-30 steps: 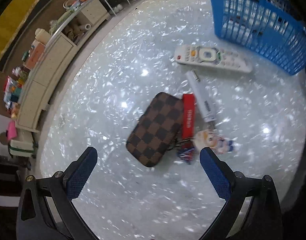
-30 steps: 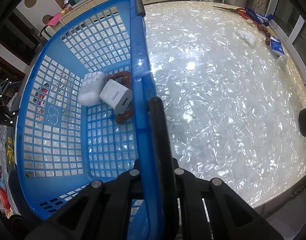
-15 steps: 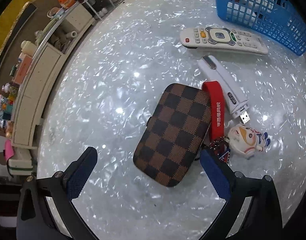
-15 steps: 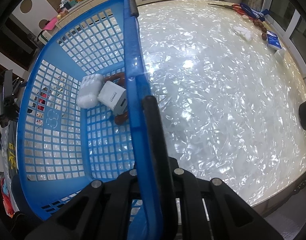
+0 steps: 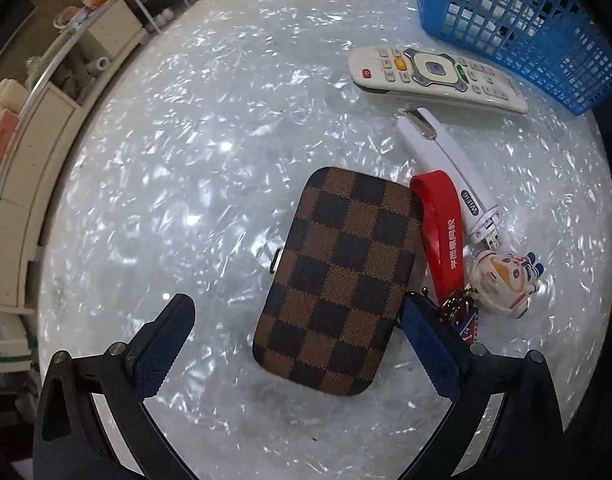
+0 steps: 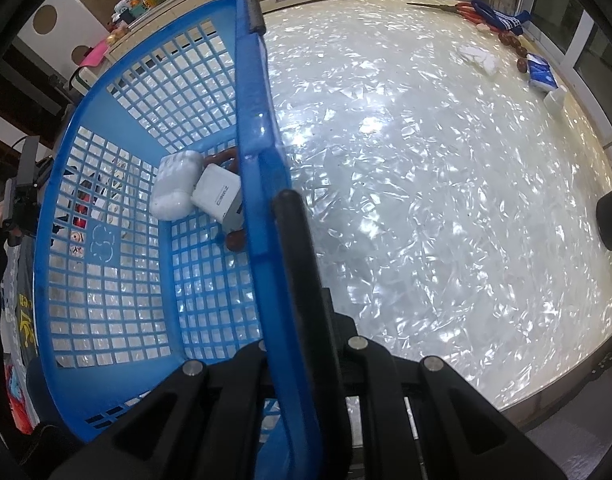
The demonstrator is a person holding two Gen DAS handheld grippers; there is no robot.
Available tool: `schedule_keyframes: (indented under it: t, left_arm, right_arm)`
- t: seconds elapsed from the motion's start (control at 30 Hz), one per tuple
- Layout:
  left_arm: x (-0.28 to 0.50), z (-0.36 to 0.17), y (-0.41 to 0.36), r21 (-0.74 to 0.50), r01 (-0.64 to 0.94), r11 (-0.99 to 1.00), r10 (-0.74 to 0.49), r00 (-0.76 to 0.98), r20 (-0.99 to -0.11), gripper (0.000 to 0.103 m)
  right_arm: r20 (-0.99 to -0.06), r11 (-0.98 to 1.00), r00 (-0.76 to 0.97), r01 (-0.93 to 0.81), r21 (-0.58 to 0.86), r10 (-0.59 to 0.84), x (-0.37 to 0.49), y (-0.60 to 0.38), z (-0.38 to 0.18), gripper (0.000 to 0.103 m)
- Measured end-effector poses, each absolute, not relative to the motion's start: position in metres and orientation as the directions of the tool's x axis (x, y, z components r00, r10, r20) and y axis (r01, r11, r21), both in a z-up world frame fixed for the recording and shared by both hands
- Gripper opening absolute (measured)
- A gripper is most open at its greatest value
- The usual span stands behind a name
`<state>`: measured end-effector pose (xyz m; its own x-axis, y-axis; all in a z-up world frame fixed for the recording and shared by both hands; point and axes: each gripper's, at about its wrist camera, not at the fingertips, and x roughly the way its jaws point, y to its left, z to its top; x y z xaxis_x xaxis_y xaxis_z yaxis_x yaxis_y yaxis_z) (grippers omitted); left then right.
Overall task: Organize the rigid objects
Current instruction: 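Close the left gripper on the brown checkered case and lift it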
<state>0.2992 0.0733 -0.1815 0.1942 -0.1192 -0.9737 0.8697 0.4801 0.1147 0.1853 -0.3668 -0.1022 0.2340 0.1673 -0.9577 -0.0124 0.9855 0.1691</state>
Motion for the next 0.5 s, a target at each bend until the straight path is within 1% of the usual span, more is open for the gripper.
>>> schedule_keyframes:
  t: [0.27, 0.3, 0.37, 0.4, 0.43, 0.5]
  left_arm:
    - [0.313, -0.188, 0.065, 0.058, 0.899, 0.434, -0.164, 0.142, -0.976, 0.103]
    - [0.314, -0.189, 0.065, 0.057, 0.9, 0.432, -0.168, 0.142, -0.976, 0.101]
    - [0.318, -0.186, 0.063, 0.01, 0.899, 0.438, -0.199, 0.108, -0.974, 0.087]
    - [0.319, -0.185, 0.064, -0.022, 0.896, 0.444, -0.216, 0.084, -0.973, 0.076]
    - [0.32, -0.182, 0.062, -0.017, 0.897, 0.442, -0.22, 0.091, -0.971, 0.072]
    - [0.32, -0.183, 0.061, -0.012, 0.889, 0.457, -0.209, 0.095, -0.973, 0.072]
  right_arm:
    - [-0.957, 0.985, 0.236, 0.004, 0.175, 0.169, 0.185, -0.368, -0.101, 0.007]
    - [-0.957, 0.985, 0.235, 0.004, 0.173, 0.167, 0.185, -0.368, -0.102, 0.007]
    - [-0.958, 0.985, 0.234, 0.007, 0.171, 0.165, 0.185, -0.368, -0.101, 0.007]
    - [-0.958, 0.985, 0.235, 0.007, 0.171, 0.164, 0.185, -0.367, -0.102, 0.007]
    - [-0.958, 0.985, 0.235, 0.009, 0.171, 0.164, 0.185, -0.367, -0.102, 0.007]
    - [-0.958, 0.985, 0.236, 0.012, 0.174, 0.166, 0.185, -0.367, -0.102, 0.007]
